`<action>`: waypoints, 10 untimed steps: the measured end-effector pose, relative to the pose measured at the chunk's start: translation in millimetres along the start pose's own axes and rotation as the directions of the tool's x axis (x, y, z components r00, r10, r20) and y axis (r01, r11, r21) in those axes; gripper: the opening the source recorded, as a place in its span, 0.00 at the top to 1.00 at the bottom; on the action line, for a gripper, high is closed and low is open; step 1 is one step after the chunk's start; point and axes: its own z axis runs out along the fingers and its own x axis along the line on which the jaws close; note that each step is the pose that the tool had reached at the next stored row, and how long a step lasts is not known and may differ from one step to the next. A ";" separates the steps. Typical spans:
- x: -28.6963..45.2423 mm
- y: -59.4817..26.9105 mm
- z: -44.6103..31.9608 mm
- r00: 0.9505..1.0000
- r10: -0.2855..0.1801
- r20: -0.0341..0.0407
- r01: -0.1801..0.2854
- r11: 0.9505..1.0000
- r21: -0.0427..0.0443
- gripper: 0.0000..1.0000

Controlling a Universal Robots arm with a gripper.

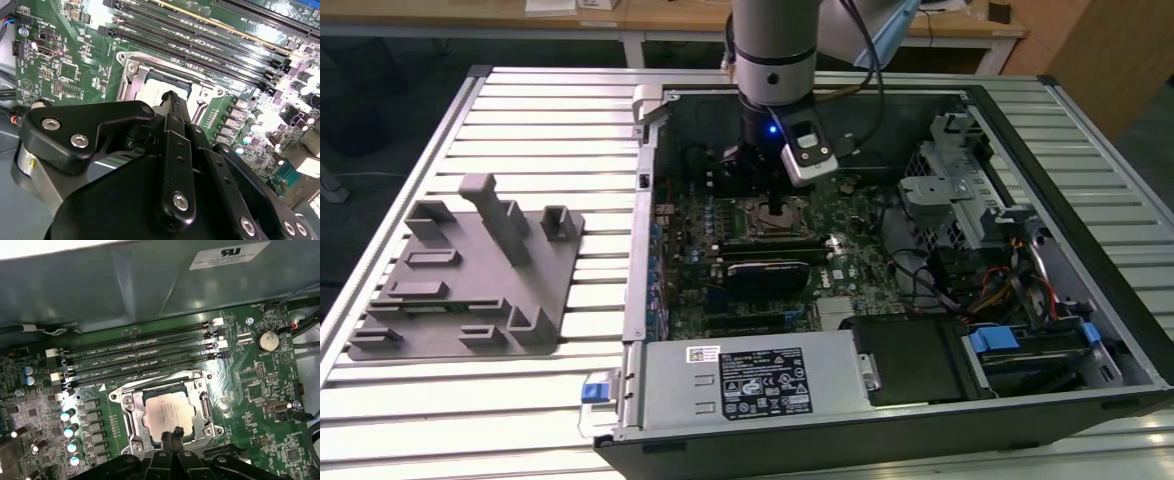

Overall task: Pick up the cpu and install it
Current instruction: 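Install the second cpu locking lever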

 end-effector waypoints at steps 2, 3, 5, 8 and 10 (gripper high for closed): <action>-0.2 -0.1 -1.3 1.000 0.000 0.000 0.000 1.000 0.000 0.89; -0.4 -0.3 -1.3 1.000 0.000 0.000 0.000 1.000 0.000 0.89; -1.3 -1.6 -1.3 1.000 0.000 0.000 0.000 1.000 0.000 0.89; -3.1 -4.5 -1.1 1.000 0.000 0.000 0.000 1.000 0.000 0.89; -4.5 -6.5 -0.9 1.000 0.000 -0.001 0.000 1.000 0.000 0.89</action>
